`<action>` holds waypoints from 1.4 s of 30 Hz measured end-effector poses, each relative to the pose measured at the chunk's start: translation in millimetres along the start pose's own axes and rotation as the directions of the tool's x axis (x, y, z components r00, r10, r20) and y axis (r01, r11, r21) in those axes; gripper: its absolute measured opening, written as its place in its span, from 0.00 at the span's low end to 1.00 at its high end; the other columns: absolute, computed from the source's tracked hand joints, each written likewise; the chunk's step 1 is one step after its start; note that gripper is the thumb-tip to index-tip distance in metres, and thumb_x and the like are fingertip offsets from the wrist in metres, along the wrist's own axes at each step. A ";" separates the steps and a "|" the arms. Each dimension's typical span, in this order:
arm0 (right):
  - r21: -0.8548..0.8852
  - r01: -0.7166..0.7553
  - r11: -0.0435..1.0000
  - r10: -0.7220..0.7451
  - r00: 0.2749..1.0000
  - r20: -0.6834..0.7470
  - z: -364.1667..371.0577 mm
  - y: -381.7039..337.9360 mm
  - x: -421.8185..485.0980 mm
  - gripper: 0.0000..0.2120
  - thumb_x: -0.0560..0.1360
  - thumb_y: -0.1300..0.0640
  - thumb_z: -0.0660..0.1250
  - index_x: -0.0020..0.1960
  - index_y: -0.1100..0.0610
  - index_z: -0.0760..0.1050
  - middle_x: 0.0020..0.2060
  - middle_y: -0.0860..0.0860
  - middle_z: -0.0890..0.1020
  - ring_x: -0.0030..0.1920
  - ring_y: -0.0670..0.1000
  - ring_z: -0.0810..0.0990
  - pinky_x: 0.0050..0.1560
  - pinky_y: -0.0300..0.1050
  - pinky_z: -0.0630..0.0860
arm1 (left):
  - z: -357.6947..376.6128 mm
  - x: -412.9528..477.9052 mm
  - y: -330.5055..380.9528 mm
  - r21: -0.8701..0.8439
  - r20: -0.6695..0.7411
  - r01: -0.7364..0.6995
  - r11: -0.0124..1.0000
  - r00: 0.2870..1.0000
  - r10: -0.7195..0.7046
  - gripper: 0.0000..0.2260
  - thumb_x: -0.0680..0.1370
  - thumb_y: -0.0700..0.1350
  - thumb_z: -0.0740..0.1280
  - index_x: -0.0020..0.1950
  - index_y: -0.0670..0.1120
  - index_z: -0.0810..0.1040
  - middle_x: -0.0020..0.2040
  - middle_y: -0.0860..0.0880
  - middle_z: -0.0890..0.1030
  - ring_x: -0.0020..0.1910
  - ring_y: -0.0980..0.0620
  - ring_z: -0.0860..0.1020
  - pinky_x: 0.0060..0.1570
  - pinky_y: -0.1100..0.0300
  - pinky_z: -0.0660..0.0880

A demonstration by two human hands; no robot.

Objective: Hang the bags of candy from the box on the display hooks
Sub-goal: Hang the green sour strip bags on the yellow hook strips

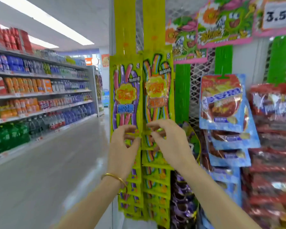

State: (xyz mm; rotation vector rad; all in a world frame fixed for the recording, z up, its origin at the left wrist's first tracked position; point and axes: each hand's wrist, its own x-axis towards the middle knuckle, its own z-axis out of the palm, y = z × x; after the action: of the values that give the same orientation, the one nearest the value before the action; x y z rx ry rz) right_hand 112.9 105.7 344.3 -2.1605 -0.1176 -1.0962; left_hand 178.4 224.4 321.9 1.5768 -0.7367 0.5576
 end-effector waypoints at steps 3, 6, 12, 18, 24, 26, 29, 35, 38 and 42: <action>0.067 -0.208 0.976 0.192 0.962 0.196 5.7 47.6 -78.4 0.12 0.75 0.68 0.64 0.50 0.53 0.78 0.43 0.47 0.77 0.40 0.52 0.82 0.38 0.51 0.80 | 19.9 -82.6 -49.7 0.042 0.236 0.225 0.973 0.944 -0.228 0.13 0.72 0.33 0.68 0.47 0.51 0.74 0.46 0.55 0.76 0.41 0.62 0.76 0.41 0.73 0.72; -0.039 -0.494 0.868 0.456 0.765 0.454 24.9 110.9 -166.5 0.10 0.76 0.68 0.63 0.51 0.56 0.77 0.38 0.48 0.77 0.33 0.48 0.79 0.34 0.50 0.80 | 35.8 -156.2 -102.9 0.208 0.427 0.476 0.854 0.742 -0.517 0.10 0.73 0.33 0.67 0.53 0.43 0.76 0.45 0.50 0.77 0.41 0.55 0.75 0.35 0.75 0.71; -0.355 -0.728 0.587 0.732 0.290 0.617 88.2 232.3 -323.5 0.07 0.75 0.66 0.65 0.52 0.63 0.77 0.39 0.52 0.76 0.35 0.45 0.75 0.34 0.39 0.72 | 50.7 -226.0 -176.5 0.472 0.539 0.555 0.685 0.434 -0.722 0.11 0.74 0.37 0.67 0.51 0.49 0.72 0.41 0.58 0.72 0.40 0.58 0.75 0.37 0.71 0.71; -0.477 -0.856 0.198 0.807 -0.134 0.575 135.9 272.9 -427.1 0.13 0.75 0.66 0.63 0.59 0.66 0.71 0.43 0.56 0.77 0.42 0.52 0.77 0.45 0.53 0.76 | 55.0 -243.1 -204.5 0.513 0.494 0.638 0.574 0.328 -0.805 0.10 0.74 0.34 0.65 0.53 0.43 0.76 0.41 0.52 0.76 0.41 0.58 0.75 0.35 0.69 0.73; -0.586 -0.809 0.047 0.858 -0.268 0.439 169.2 277.8 -478.0 0.29 0.76 0.59 0.66 0.72 0.66 0.58 0.69 0.61 0.67 0.68 0.58 0.67 0.66 0.45 0.65 | 53.4 -243.8 -217.0 0.508 0.467 0.707 0.491 0.254 -0.847 0.10 0.74 0.36 0.66 0.52 0.47 0.75 0.48 0.48 0.78 0.49 0.50 0.78 0.39 0.61 0.77; -0.598 -0.802 0.001 0.877 -0.286 0.385 177.2 280.5 -480.8 0.28 0.77 0.58 0.65 0.72 0.67 0.57 0.69 0.61 0.66 0.69 0.58 0.66 0.66 0.47 0.63 | 52.6 -244.8 -220.1 0.506 0.463 0.713 0.485 0.250 -0.850 0.10 0.75 0.35 0.65 0.53 0.47 0.75 0.47 0.49 0.78 0.47 0.52 0.78 0.35 0.66 0.76; -0.579 -0.815 -0.037 0.883 -0.297 0.362 182.0 282.0 -485.8 0.23 0.77 0.56 0.65 0.67 0.65 0.64 0.64 0.60 0.72 0.64 0.59 0.71 0.63 0.49 0.68 | 50.4 -244.5 -219.8 0.496 0.454 0.726 0.476 0.250 -0.855 0.10 0.75 0.35 0.65 0.55 0.45 0.75 0.45 0.50 0.79 0.42 0.57 0.78 0.33 0.70 0.75; -0.465 -0.885 -0.034 0.864 -0.259 0.431 180.3 281.6 -484.3 0.22 0.75 0.56 0.68 0.65 0.62 0.69 0.61 0.57 0.76 0.61 0.57 0.74 0.60 0.48 0.70 | 45.5 -245.0 -221.6 0.507 0.447 0.719 0.476 0.253 -0.858 0.10 0.75 0.36 0.64 0.55 0.45 0.75 0.45 0.52 0.79 0.40 0.58 0.77 0.33 0.72 0.75; -0.308 -0.951 0.004 0.795 -0.184 0.578 166.0 281.6 -464.0 0.14 0.77 0.57 0.64 0.62 0.60 0.72 0.61 0.56 0.77 0.59 0.56 0.76 0.58 0.48 0.72 | 45.5 -247.0 -223.1 0.518 0.439 0.711 0.476 0.257 -0.861 0.10 0.76 0.36 0.64 0.57 0.43 0.75 0.44 0.52 0.79 0.41 0.56 0.77 0.33 0.71 0.75; -0.107 -0.987 0.116 0.710 0.008 0.704 131.7 280.9 -403.0 0.04 0.77 0.60 0.63 0.51 0.56 0.75 0.50 0.56 0.81 0.48 0.52 0.79 0.46 0.42 0.76 | 46.7 -252.0 -227.7 0.566 0.383 0.695 0.443 0.255 -0.888 0.18 0.74 0.37 0.66 0.63 0.40 0.69 0.58 0.43 0.77 0.51 0.48 0.75 0.45 0.59 0.75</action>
State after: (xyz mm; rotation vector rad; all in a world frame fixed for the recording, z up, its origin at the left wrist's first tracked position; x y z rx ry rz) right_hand 49.4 66.0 -158.7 -1.4674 0.6524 0.4736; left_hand 171.0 225.2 -20.9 2.1901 -0.1878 -0.7814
